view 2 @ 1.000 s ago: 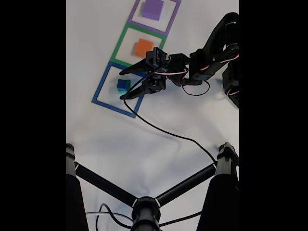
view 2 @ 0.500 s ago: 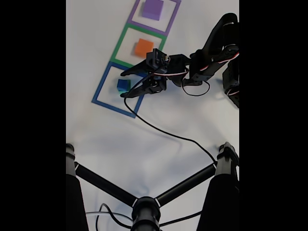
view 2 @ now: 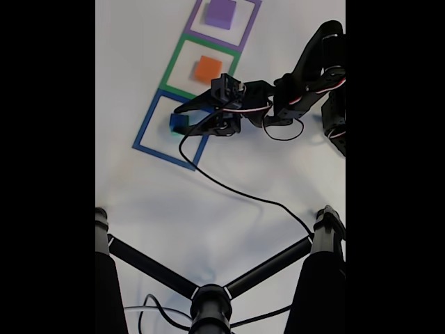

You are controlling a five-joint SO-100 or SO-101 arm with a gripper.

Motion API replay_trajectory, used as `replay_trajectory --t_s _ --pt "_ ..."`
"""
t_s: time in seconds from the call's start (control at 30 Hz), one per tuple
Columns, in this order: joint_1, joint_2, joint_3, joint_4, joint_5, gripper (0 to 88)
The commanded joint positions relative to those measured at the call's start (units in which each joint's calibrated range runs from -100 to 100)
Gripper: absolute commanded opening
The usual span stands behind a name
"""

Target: Tower of hanoi

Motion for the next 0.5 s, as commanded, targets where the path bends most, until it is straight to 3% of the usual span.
replay_trajectory --t_s 0.0,0.47 --pt "-0.35 -0.31 -0.24 -0.91 0.98 5.1" --pt "-0.12 -3.44 -0.79 1.20 0.98 2.7"
